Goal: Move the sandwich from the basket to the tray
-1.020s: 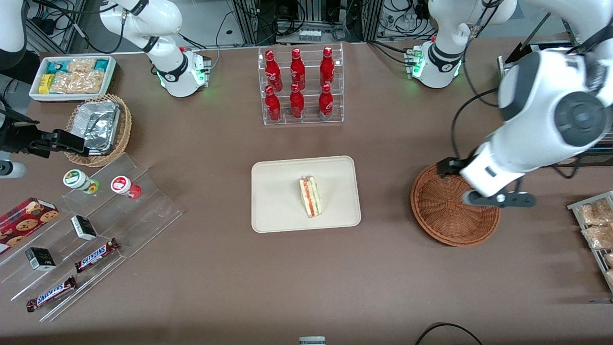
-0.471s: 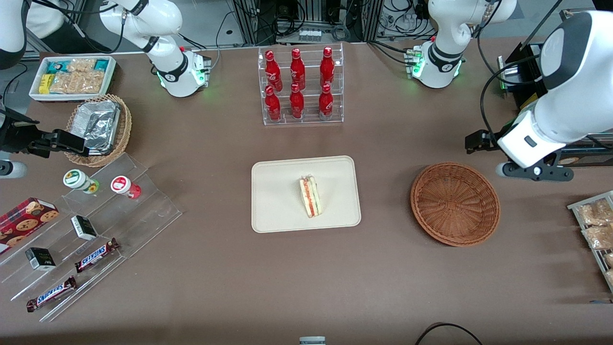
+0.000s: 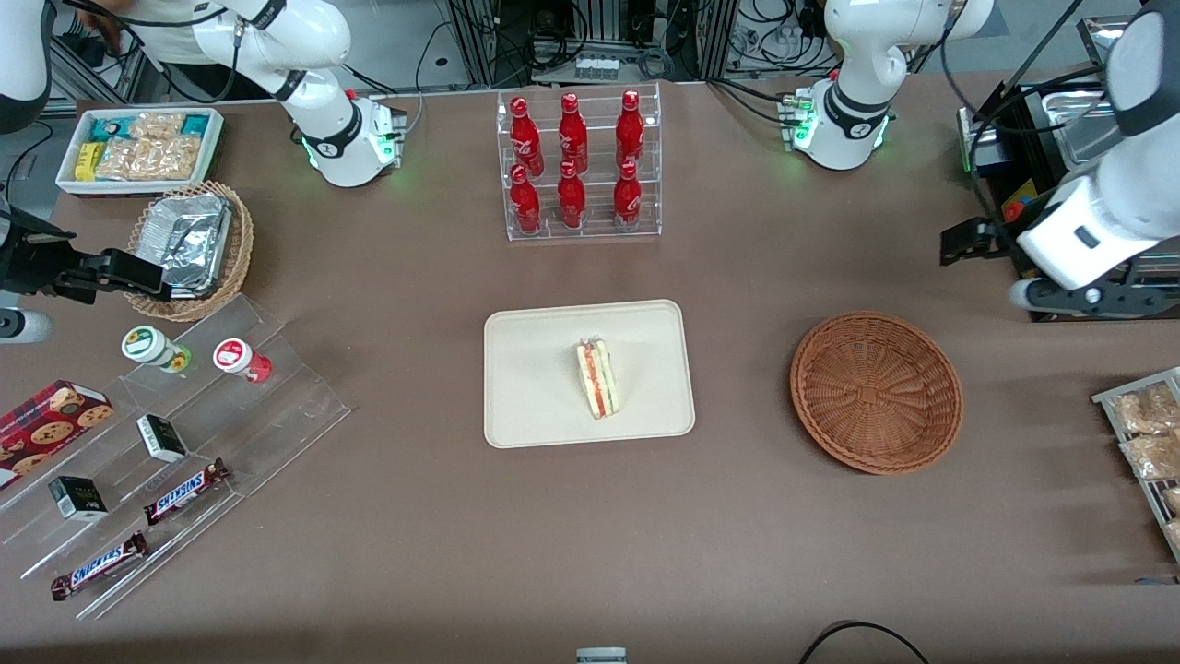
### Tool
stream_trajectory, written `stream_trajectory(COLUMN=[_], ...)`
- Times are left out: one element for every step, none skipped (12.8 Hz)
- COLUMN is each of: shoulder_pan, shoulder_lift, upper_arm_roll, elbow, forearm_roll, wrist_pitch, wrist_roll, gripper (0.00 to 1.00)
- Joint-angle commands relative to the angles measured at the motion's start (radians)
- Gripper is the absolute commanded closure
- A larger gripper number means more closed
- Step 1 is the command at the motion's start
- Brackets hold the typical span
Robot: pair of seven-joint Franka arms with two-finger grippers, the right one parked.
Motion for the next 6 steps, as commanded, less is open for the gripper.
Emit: stream_trajectory(shoulder_pan=[0.025,0.025,0.028,0.036,0.037,0.037], shoulder_lift=[-0.056,-0.063,-0.073,-0.076,-0.079,-0.079], upper_arm_roll=[-0.010,-0.004,0.001,0.001,0.002,0.016], elbow=[-0.024,-0.022,-0.022,-0.016,-0.014,-0.014], forearm_roll=[-0.003,-0.003,-0.003,-0.003,-0.003,-0.003], wrist_pitch=[-0.036,-0.047,-0.059,-0.067,-0.071,-0.070], wrist_roll=[0.015,0.015,0.015,0.015,0.015,0.015], gripper=[0.00,0.00,0.00,0.00,0.00,0.00])
